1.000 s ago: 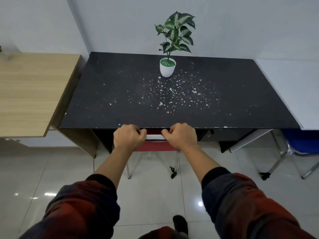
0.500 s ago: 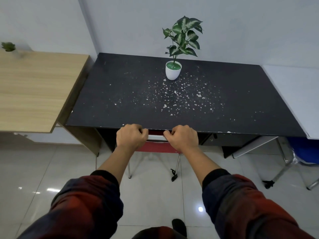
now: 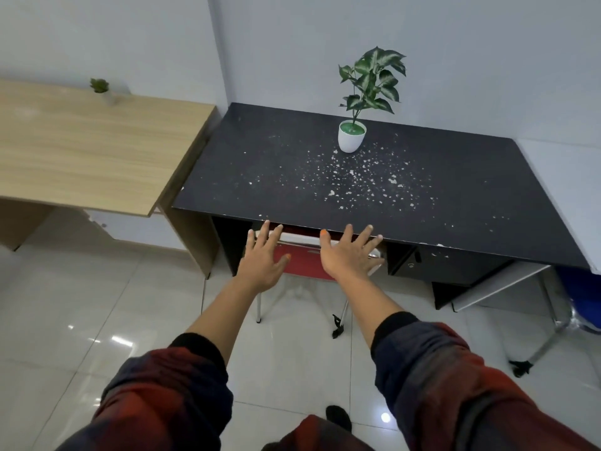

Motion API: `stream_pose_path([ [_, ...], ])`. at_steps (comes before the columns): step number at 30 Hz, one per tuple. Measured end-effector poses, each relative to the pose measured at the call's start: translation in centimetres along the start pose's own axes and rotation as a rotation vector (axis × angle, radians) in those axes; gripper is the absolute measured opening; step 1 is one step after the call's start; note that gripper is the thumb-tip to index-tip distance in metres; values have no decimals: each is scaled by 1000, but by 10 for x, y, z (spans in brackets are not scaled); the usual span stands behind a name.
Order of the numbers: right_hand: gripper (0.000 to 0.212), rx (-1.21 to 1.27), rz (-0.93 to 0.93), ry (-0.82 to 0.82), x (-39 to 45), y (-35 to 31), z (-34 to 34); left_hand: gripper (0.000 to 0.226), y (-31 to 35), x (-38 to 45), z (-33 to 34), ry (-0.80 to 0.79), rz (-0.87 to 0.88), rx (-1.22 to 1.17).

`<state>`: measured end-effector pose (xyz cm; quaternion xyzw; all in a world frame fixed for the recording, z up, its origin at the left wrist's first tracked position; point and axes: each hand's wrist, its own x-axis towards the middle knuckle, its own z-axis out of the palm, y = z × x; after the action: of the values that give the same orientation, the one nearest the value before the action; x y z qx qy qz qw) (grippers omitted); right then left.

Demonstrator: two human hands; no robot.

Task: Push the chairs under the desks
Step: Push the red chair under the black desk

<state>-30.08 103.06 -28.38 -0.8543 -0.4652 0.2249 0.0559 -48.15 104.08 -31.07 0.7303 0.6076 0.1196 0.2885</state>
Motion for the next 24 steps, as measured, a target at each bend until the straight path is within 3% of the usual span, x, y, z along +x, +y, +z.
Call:
stream_pose_path([
  [5,84,56,-165,-72,-47,14,9,66,6,-40,0,-92,-93,-283],
  [8,86,259,-100,-252,-75,19,28,65,2,-77,19,-196,-174,-375],
  [11,76,401,-79,-303,-104,28,54,61,-8,-113,37,-215,-264,-498],
  [16,58,525,-120,-302,-146,31,58,50,-11,-159,35,-69,-341,-654],
  [24,38,612,-248,-180,-200,19,31,40,-8,-204,-10,147,-250,-700],
])
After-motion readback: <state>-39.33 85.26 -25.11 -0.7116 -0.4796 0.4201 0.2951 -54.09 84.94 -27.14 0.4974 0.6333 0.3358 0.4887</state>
